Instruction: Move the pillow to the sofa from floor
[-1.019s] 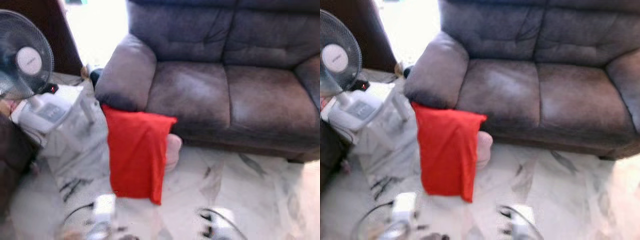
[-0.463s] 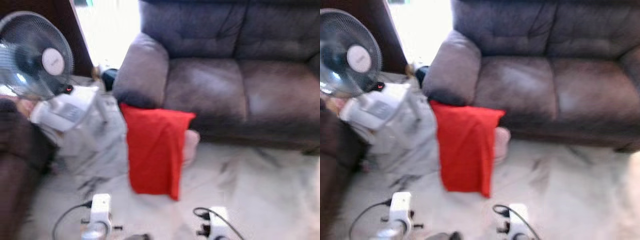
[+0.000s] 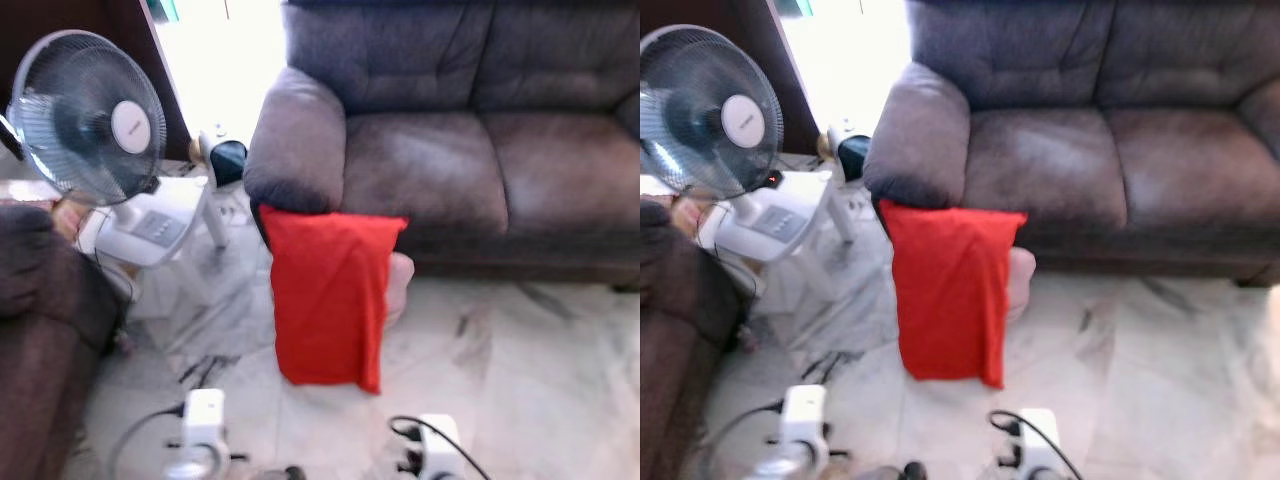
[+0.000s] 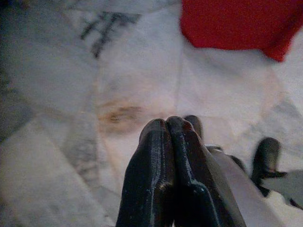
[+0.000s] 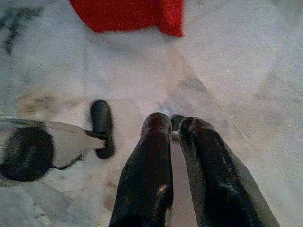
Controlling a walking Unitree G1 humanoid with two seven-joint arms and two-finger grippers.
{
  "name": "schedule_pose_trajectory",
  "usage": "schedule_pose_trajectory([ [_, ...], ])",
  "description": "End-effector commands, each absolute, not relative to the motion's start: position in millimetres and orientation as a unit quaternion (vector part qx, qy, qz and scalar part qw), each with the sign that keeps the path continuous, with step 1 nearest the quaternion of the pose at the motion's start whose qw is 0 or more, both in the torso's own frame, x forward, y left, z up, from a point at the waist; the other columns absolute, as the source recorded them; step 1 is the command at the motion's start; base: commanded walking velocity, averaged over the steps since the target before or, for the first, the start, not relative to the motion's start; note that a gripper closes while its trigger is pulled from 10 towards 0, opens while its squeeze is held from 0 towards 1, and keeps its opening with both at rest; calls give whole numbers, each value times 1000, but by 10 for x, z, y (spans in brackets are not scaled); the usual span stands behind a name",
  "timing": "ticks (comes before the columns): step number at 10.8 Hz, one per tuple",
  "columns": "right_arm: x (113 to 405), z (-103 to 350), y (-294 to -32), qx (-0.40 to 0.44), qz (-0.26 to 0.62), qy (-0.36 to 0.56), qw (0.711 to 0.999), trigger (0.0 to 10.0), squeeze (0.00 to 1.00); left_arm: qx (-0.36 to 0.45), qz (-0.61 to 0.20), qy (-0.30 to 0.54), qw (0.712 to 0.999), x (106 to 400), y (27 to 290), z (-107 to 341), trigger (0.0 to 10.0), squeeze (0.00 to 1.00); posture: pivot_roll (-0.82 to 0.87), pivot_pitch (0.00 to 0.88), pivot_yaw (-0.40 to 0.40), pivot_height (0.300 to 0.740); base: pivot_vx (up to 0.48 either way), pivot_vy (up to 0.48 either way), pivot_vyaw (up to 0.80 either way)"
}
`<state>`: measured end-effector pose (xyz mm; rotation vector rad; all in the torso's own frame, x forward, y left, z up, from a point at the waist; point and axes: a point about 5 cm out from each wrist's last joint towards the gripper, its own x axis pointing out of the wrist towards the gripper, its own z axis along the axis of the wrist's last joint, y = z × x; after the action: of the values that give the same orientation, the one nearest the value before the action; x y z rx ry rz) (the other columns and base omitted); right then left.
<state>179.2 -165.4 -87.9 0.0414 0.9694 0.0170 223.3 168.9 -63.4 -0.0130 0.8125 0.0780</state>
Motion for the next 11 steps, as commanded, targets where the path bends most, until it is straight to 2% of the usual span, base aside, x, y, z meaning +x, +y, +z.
schedule_pose_trajectory([
  [1, 1738, -906, -1639, 23, 8, 475, 880, 10000, 0, -5, 42, 410, 911, 2150, 1724, -685, 10000, 0, 60, 144, 30, 740, 0, 0, 0],
  [8, 1757, -896, -1635, 14, 26, 472, 881, 10000, 0, -3, 40, 412, 910, 2154, 1720, -684, 10000, 0, 60, 155, 27, 740, 0, 0, 0],
  [9, 1757, -896, -1637, 15, 23, 472, 881, 10000, 0, -3, 40, 412, 910, 2156, 1719, -683, 10000, 0, 61, 156, 26, 740, 0, 0, 800],
  [11, 1751, -900, -1641, 22, 15, 473, 881, 10000, 0, -3, 39, 412, 910, 2157, 1716, -683, 10000, 0, 60, 156, 26, 740, 244, 0, 0],
])
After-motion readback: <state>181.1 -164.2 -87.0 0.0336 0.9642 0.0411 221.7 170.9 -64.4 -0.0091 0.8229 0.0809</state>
